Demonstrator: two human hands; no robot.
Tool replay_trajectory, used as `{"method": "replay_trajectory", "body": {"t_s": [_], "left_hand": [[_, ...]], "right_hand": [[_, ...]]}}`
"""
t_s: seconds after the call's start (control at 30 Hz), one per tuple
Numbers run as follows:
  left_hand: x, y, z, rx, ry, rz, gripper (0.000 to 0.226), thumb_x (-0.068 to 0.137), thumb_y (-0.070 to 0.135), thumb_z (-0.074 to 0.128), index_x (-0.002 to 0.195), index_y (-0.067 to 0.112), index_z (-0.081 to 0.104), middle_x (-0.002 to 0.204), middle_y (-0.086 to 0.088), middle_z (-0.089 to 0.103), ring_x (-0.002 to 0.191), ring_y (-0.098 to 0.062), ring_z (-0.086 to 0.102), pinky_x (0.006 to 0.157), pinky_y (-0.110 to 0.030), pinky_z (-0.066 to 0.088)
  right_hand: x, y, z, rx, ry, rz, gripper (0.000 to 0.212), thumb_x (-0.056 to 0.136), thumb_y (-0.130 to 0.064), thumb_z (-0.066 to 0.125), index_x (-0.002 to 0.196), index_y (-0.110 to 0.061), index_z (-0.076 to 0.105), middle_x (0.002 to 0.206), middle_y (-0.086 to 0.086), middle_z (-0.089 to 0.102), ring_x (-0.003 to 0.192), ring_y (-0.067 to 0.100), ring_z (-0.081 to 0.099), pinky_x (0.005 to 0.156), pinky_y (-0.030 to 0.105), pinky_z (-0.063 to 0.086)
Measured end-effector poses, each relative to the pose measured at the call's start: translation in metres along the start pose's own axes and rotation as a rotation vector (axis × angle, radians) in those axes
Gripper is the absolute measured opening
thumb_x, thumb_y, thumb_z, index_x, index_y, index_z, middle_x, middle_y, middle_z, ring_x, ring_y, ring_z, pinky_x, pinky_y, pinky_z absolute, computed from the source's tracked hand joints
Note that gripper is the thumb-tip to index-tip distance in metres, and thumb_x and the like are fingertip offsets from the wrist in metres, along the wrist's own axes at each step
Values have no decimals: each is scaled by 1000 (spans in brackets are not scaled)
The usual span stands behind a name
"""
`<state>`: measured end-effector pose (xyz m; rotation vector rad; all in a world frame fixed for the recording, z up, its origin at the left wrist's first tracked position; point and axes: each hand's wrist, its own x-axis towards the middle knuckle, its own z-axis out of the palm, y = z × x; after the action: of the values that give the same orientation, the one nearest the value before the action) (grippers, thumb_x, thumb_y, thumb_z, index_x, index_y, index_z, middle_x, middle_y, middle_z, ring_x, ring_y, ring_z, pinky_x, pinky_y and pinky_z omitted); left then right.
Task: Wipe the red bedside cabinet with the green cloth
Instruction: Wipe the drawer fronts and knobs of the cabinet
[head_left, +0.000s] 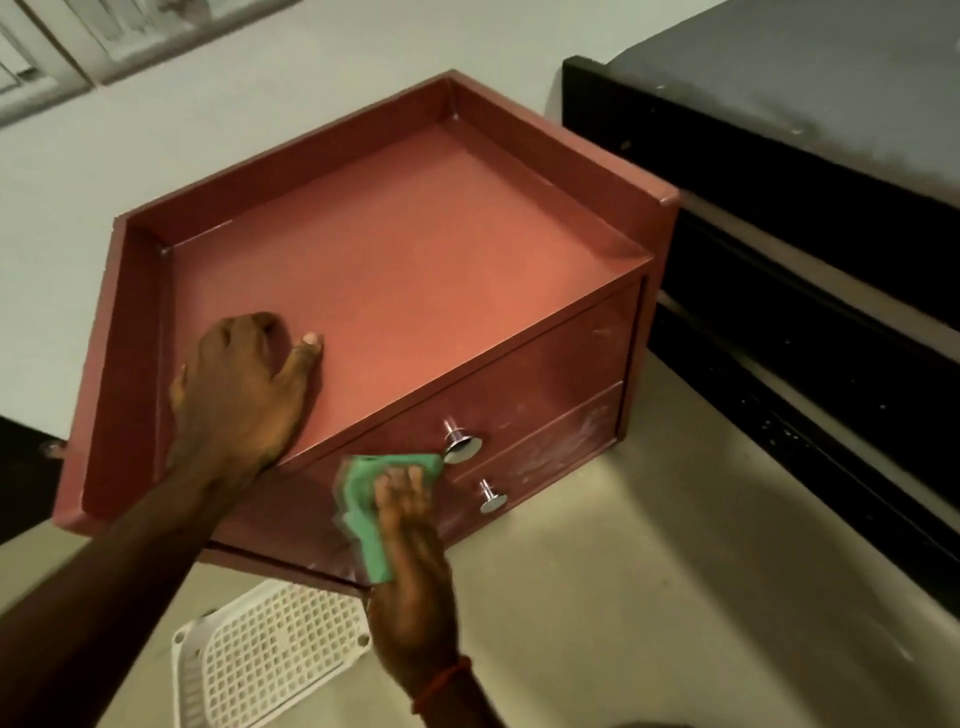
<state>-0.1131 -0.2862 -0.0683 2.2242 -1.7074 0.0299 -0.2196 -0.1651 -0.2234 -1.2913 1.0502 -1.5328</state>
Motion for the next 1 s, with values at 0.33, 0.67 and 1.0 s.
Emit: {"method": "replay_trajectory", "body": {"t_s": [0.33, 0.67, 1.0], "left_hand": [[1, -4, 1, 9, -25, 23, 67, 98, 74, 35, 138, 23, 54, 138, -14, 59, 123, -41, 59, 105, -72, 42], [14, -23, 21, -61, 48, -35, 76, 88, 89, 33, 135, 30, 46, 138, -13, 58, 122, -42, 57, 102, -70, 45], [22, -38, 33, -136, 85, -43, 83, 84, 92, 38, 138, 28, 44, 135, -12, 57, 123, -42, 54, 101, -71, 45]], "right_hand": [[131, -33, -71, 642, 640, 875, 25, 106, -22, 37, 96, -5, 52, 59, 13, 44, 44, 23, 48, 54, 40, 55], [97, -112, -106, 22, 462, -172, 50, 96, 3, 48, 144, -11, 44, 147, 8, 49, 136, 15, 47, 107, 36, 47], [117, 97, -156, -495, 314, 32, 110, 72, 34, 30, 155, -31, 0, 165, -12, -2, 152, 20, 7, 122, 35, 17]]}}
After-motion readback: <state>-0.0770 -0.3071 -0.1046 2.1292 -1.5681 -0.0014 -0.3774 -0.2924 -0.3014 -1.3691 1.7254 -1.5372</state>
